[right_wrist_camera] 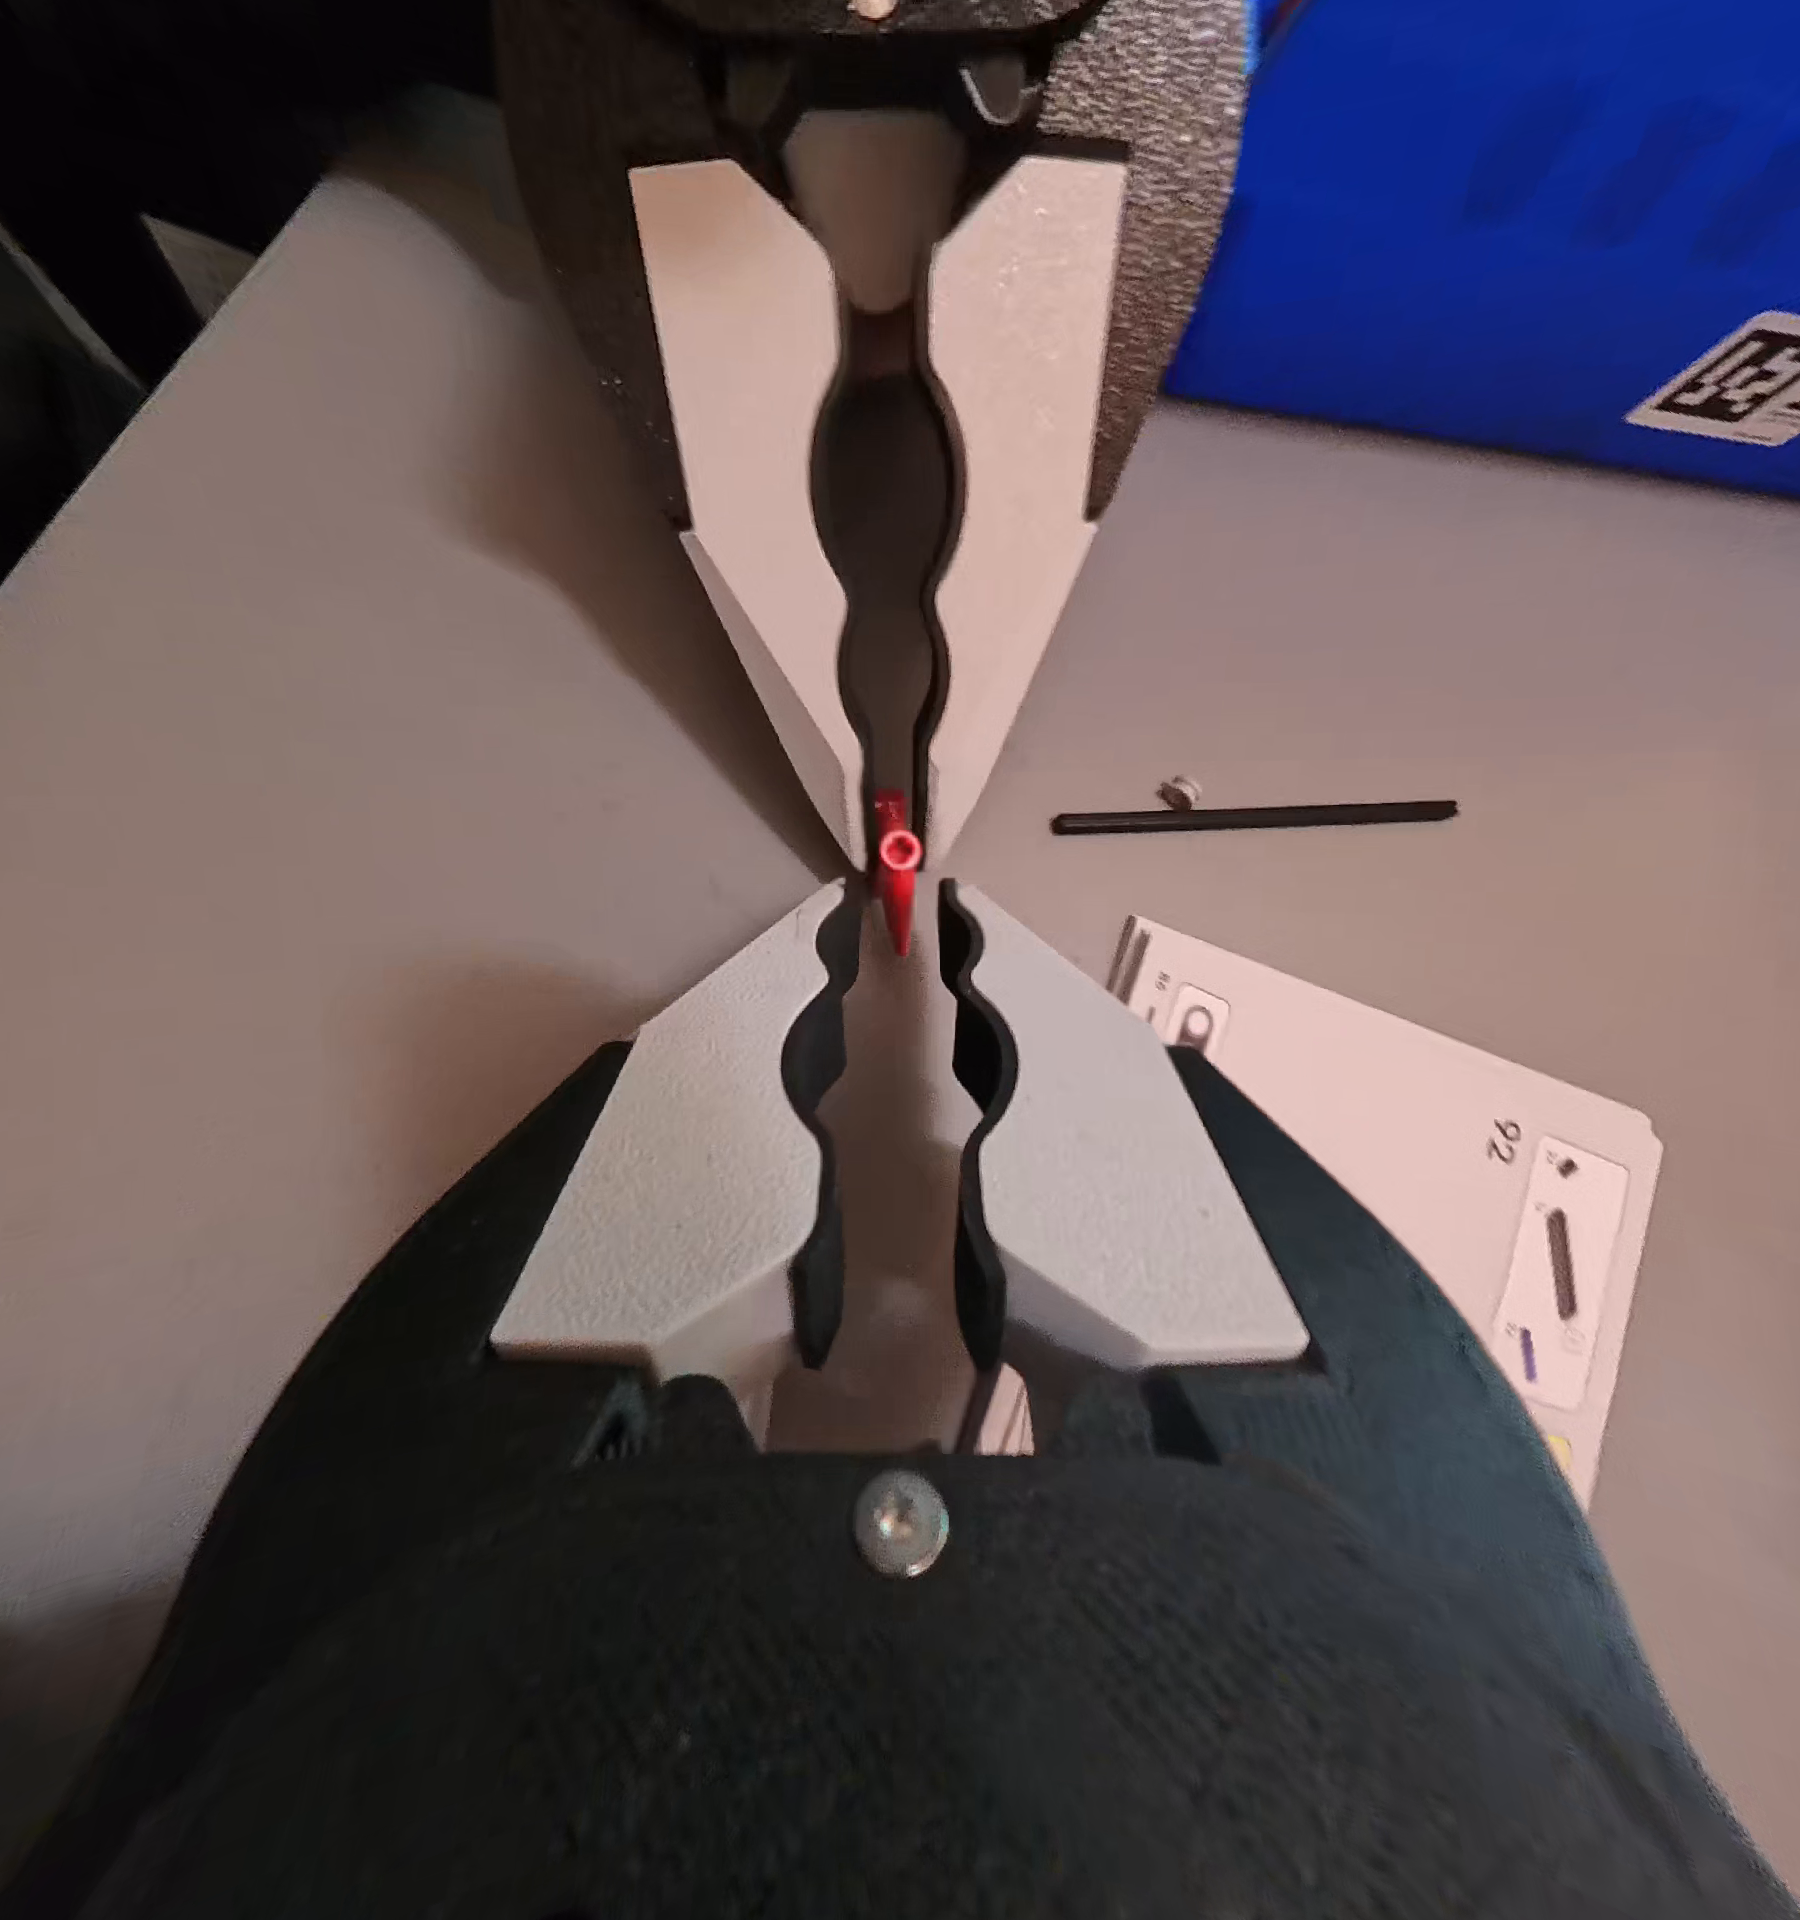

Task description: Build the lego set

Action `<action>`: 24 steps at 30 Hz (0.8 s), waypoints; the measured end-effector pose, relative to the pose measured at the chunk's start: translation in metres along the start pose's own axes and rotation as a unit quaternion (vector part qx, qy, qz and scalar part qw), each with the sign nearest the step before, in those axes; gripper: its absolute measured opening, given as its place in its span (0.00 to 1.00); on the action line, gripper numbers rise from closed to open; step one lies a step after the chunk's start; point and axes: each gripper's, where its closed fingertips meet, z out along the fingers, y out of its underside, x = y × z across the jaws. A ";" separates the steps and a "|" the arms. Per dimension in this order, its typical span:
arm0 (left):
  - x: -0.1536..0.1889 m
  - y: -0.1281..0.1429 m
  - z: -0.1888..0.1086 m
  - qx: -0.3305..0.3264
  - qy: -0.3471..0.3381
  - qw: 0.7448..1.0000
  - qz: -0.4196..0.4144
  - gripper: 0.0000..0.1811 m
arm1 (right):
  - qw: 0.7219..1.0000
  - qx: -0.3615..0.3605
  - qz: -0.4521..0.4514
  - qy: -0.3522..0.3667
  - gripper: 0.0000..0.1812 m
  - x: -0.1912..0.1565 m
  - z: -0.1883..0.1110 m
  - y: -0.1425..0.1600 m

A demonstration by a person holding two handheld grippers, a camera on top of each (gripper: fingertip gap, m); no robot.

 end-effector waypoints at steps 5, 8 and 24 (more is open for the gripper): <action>0.001 0.003 0.000 -0.009 -0.001 1.000 0.008 0.06 | 1.000 -0.021 -0.013 0.002 0.03 0.000 0.005 0.001; 0.003 0.010 -0.002 -0.026 -0.020 0.998 0.053 0.12 | 1.000 -0.019 0.015 -0.016 0.02 0.001 0.005 0.002; -0.008 0.009 0.005 -0.041 -0.099 0.973 0.204 0.06 | 0.978 -0.026 0.133 -0.157 0.04 0.000 0.015 0.008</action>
